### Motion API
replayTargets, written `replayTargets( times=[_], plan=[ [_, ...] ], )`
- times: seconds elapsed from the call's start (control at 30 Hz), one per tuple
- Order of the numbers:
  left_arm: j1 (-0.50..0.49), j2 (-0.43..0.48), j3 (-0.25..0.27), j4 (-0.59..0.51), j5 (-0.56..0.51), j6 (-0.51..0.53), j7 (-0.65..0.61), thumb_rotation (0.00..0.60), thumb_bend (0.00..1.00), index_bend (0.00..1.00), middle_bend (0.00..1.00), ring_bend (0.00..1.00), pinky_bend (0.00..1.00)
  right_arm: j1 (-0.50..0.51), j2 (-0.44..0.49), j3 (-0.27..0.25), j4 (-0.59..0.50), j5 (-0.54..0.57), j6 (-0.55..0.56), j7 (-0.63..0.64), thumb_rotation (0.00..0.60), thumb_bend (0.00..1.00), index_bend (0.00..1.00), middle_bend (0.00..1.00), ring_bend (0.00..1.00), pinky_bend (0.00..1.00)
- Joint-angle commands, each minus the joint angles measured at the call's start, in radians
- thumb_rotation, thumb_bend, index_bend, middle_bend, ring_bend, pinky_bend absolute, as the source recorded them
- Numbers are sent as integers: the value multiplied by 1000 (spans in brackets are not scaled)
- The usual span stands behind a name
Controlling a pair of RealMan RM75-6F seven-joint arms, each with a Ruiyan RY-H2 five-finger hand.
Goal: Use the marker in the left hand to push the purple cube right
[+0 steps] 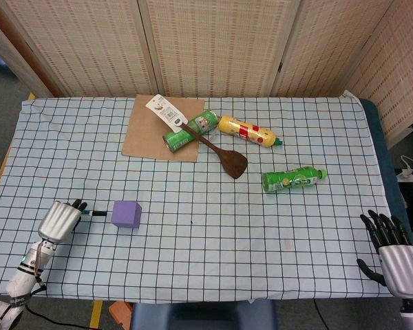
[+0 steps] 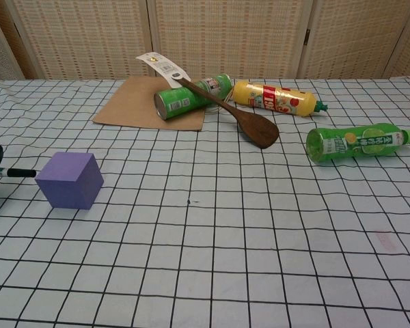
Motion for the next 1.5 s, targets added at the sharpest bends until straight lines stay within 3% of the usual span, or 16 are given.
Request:
replayTargets(
  times=[0.03, 0.57, 1.1, 1.5],
  plan=[
    [-18, 4, 0, -29, -1, -13, 28, 600, 581, 837, 818, 811, 1000, -1, 4, 1, 1, 1, 3, 7, 600, 133, 0, 0, 0, 0],
    [-88, 22, -23, -227, -19, -65, 192, 600, 582, 837, 819, 811, 1000, 2, 19, 4, 1, 15, -6, 39, 600, 133, 0, 0, 0, 0],
    [-166, 0, -46, -474, -11, -122, 440, 600, 582, 837, 819, 817, 1000, 5, 42, -17, 6, -14, -15, 89, 600, 133, 0, 0, 0, 0],
    [-222, -53, -74, -542, -47, -200, 544, 600, 584, 836, 818, 820, 1000, 6, 64, -22, 8, -11, -18, 139, 600, 133, 0, 0, 0, 0]
  ],
)
